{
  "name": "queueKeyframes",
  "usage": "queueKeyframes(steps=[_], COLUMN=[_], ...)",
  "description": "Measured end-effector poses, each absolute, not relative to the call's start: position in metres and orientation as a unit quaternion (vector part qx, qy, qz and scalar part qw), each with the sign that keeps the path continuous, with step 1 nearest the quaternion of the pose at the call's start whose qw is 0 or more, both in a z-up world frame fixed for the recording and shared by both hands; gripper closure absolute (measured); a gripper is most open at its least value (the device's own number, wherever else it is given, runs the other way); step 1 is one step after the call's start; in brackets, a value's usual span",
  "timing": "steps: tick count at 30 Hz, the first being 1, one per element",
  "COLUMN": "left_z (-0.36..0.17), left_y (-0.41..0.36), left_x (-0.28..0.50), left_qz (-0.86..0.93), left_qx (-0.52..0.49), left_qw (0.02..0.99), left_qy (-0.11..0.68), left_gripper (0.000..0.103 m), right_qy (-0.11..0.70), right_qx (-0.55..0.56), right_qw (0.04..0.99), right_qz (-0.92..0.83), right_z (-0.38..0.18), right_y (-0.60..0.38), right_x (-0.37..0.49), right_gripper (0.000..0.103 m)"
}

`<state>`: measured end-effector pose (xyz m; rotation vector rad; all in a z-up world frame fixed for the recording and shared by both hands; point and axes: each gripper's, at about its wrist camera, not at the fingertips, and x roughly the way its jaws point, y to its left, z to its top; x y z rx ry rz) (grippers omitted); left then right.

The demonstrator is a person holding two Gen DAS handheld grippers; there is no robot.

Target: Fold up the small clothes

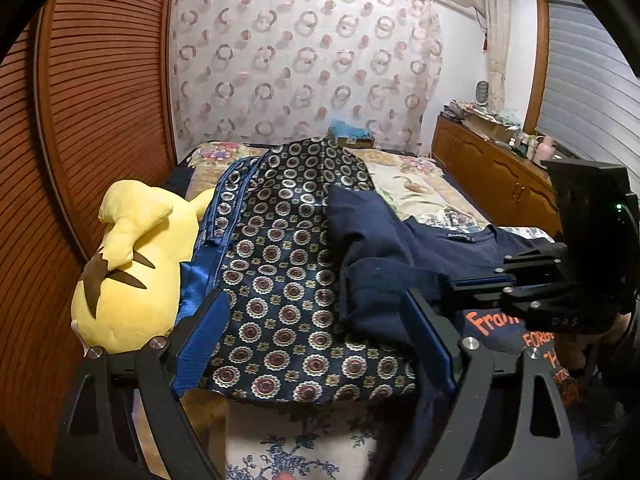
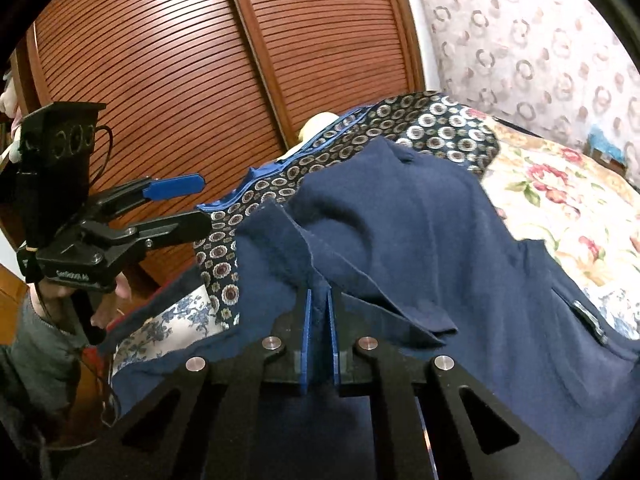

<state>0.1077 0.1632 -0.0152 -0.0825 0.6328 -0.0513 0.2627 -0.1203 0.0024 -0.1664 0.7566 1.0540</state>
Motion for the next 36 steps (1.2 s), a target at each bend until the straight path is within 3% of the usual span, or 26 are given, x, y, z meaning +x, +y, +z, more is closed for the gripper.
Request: queueKeyframes(steps=[7,13,15,19,27,36], left_z=[-0.008,-0.009,-0.009,-0.008,-0.010,-0.012], left_y=[0.154,0.141,0.136,0.126,0.115,0.109], left_x=[0.106,0.114,0.119,0.124,0.138,0.155], left_qz=[-0.034,-0.048,-0.052,-0.061,-0.066,-0.072], left_qx=[-0.034,-0.028,-0.026,-0.020,-0.012,-0.004], left_qw=[0.952,0.951,0.950,0.948,0.944,0.940], left_qy=[0.303,0.305,0.308,0.311,0.324,0.334], left_gripper=[0.016,0.016,0.016,0.016,0.016,0.016], right_qy=[0.343,0.382,0.390,0.391,0.398,0.438], right_qx=[-0.057,-0.070,-0.079,-0.075,-0.038,-0.071], right_qw=[0.813,0.815,0.821,0.838,0.831,0.805], right_qz=[0.467,0.430,0.410,0.373,0.386,0.394], right_z=[0.023,-0.004,-0.012,-0.016,-0.026,-0.070], right_y=[-0.169,-0.202,-0.205,-0.209,-0.182,-0.129], right_x=[0.231,0.209,0.208,0.217,0.255,0.279], right_gripper=[0.095,0.095,0.089,0.063,0.063,0.063])
